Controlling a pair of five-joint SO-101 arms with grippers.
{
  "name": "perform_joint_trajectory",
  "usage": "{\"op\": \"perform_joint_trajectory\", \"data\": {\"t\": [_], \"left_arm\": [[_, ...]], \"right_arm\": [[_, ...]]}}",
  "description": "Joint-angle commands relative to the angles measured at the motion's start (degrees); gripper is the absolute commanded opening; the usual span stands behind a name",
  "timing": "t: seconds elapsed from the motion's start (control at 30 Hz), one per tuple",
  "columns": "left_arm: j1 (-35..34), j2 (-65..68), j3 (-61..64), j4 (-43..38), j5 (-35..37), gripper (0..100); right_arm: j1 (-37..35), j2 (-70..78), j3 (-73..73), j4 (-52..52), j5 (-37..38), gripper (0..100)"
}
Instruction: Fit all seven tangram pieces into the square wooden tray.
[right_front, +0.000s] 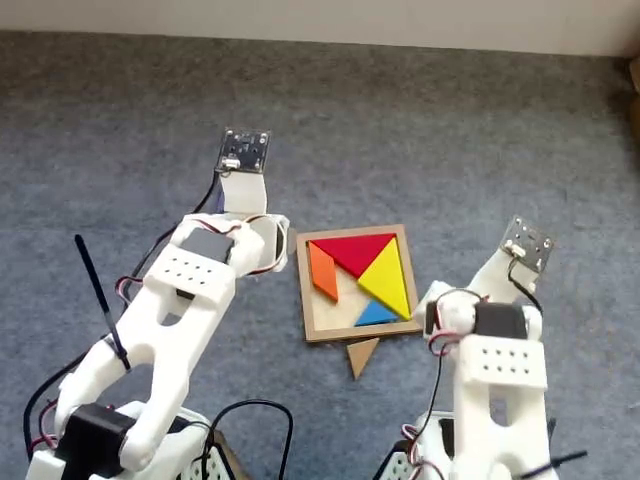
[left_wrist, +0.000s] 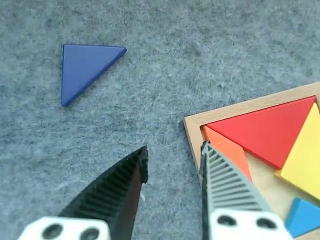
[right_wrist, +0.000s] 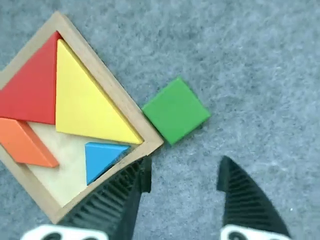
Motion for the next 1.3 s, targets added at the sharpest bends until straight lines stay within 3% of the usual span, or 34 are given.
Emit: {"op": "perform_joint_trajectory", "data": {"t": [0.0,0.13,0.47,0.7,0.87,1.27], "left_arm": [[-0.84,-1.98,0.75,-4.4,0.09,19],[-0.57,-1.98,1.89,-6.68,0.09,19],[-0.57,-1.98,1.89,-6.95,0.09,19],[-0.84,-1.98,1.8,-6.95,0.09,19],[-0.84,-1.98,1.8,-6.95,0.09,19],[-0.92,-1.98,1.63,-6.95,0.09,19]], "right_arm": [[-0.57,4.53,-3.21,-6.64,-1.41,28.9],[-0.66,11.47,-3.12,-13.58,0.26,28.9],[-0.92,33.63,-8.4,-13.93,13.89,28.9],[-0.92,41.01,-16.22,-13.93,15.12,28.9],[-0.92,42.77,-18.33,-13.93,24.79,28.9],[-2.42,51.65,-18.42,-13.93,25.67,28.9]]}}
